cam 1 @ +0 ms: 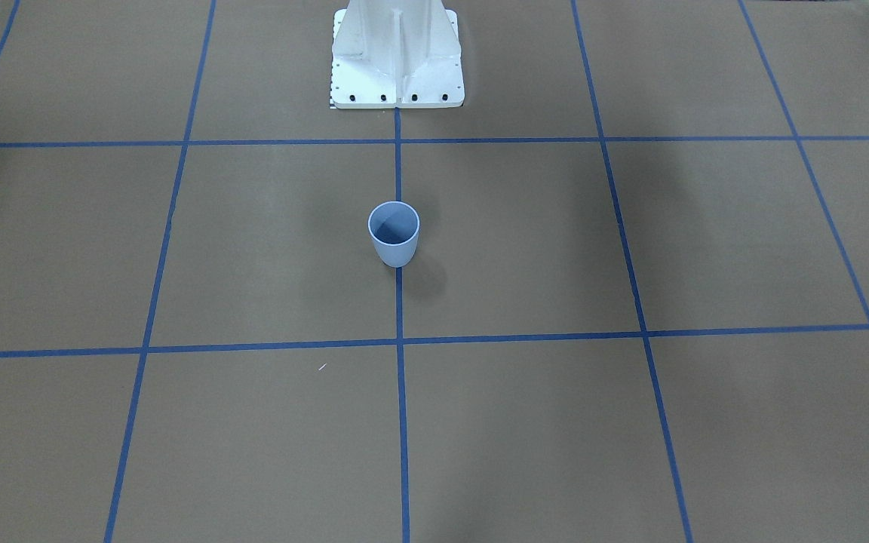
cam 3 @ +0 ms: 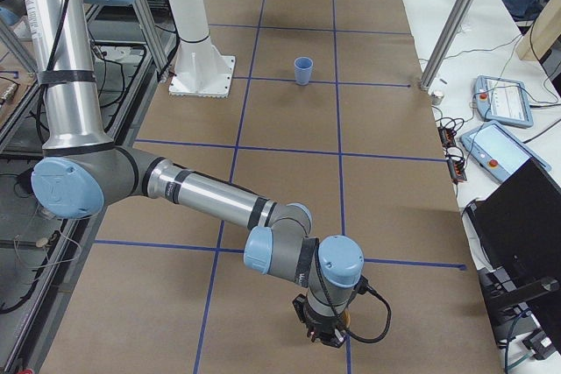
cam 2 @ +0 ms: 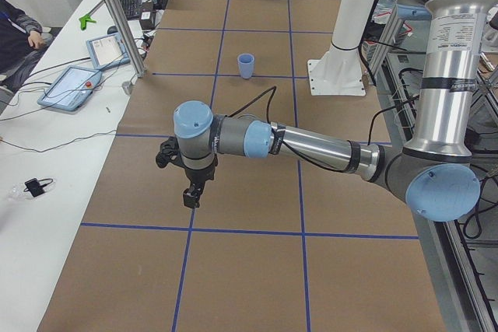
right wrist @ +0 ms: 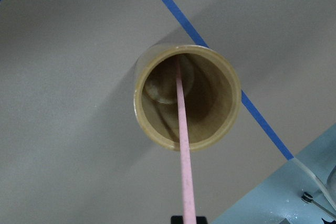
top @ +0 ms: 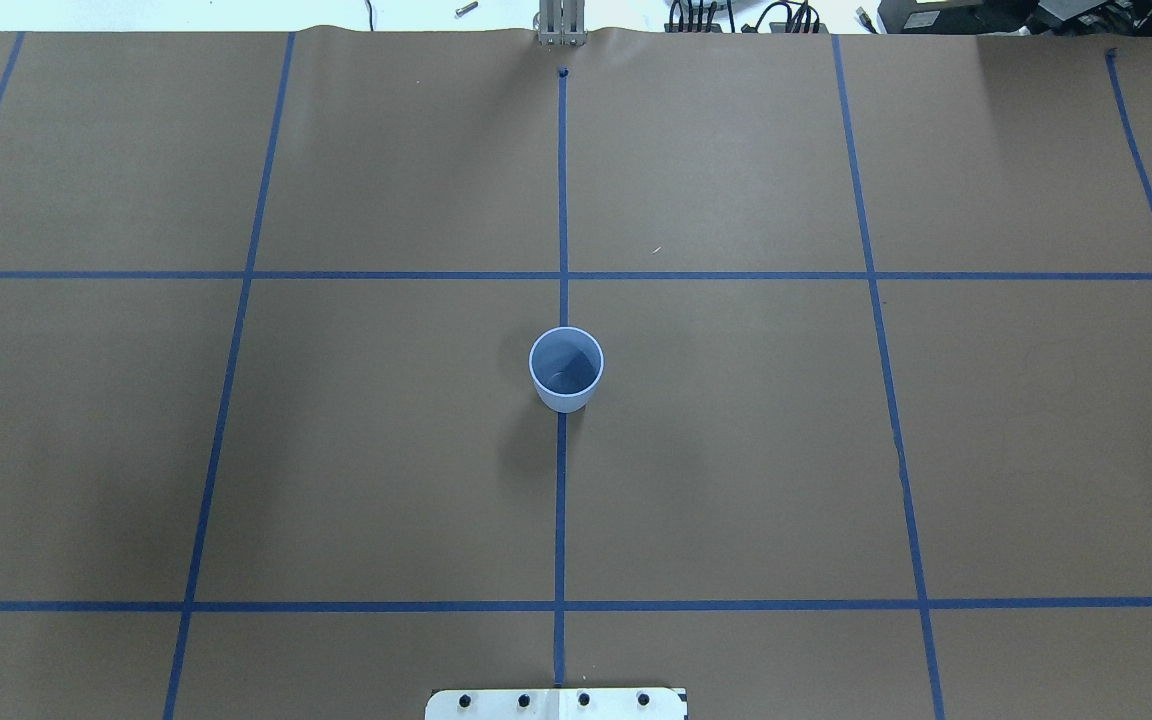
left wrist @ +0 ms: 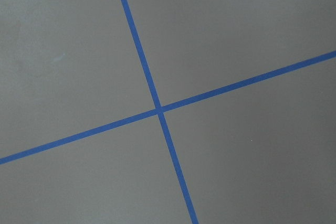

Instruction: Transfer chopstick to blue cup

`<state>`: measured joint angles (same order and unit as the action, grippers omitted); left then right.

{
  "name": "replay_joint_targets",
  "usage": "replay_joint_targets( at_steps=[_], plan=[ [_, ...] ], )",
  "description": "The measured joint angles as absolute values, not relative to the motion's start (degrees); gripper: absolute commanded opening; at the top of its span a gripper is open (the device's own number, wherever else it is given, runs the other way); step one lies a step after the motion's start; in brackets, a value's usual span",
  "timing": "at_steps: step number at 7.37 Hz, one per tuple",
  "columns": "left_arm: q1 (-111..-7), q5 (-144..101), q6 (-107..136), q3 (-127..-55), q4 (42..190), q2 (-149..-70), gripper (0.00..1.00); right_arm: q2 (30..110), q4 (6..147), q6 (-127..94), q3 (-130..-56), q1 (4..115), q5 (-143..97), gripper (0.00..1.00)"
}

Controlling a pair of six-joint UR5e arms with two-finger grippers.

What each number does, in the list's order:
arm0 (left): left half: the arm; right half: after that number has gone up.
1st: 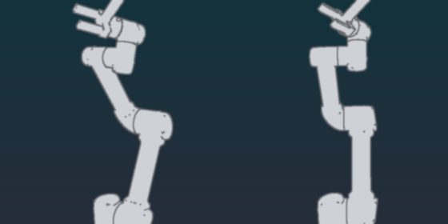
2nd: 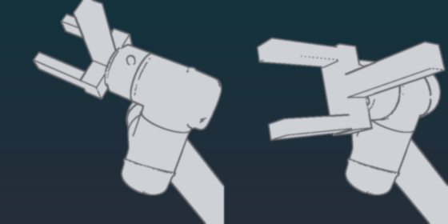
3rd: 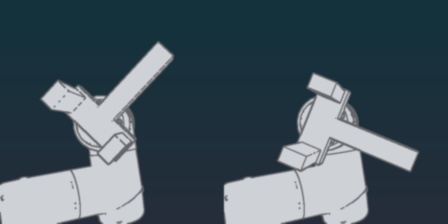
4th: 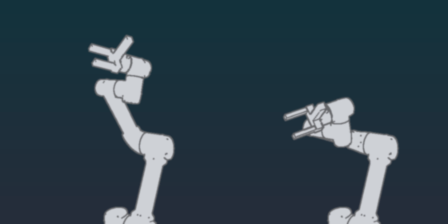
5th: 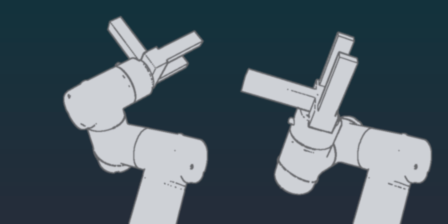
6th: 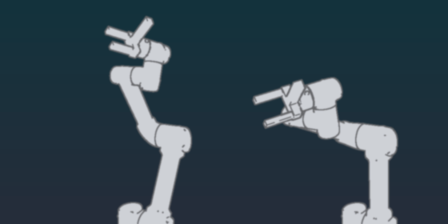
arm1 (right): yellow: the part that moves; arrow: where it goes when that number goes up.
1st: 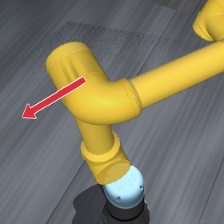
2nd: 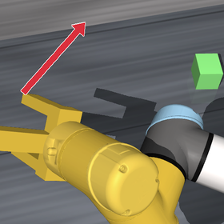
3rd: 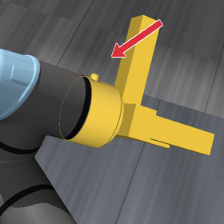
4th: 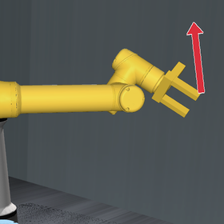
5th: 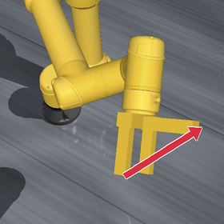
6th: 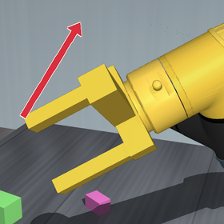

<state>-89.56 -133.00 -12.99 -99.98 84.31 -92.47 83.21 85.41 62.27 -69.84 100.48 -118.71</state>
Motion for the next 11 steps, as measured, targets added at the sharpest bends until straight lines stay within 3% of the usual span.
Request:
replay_joint_targets(
  at_steps=[5,11],
  plan=[
    [-89.5,-133.1,-12.9,-99.8,87.2,-90.5,0.99,82.8,86.9,63.7,-72.9,104.0,-118.9,0.00],
    [-89.5,-133.2,-12.9,-99.6,88.7,-89.3,0.99,84.9,101.1,66.4,-86.7,111.2,-119.3,0.00]
  ],
)
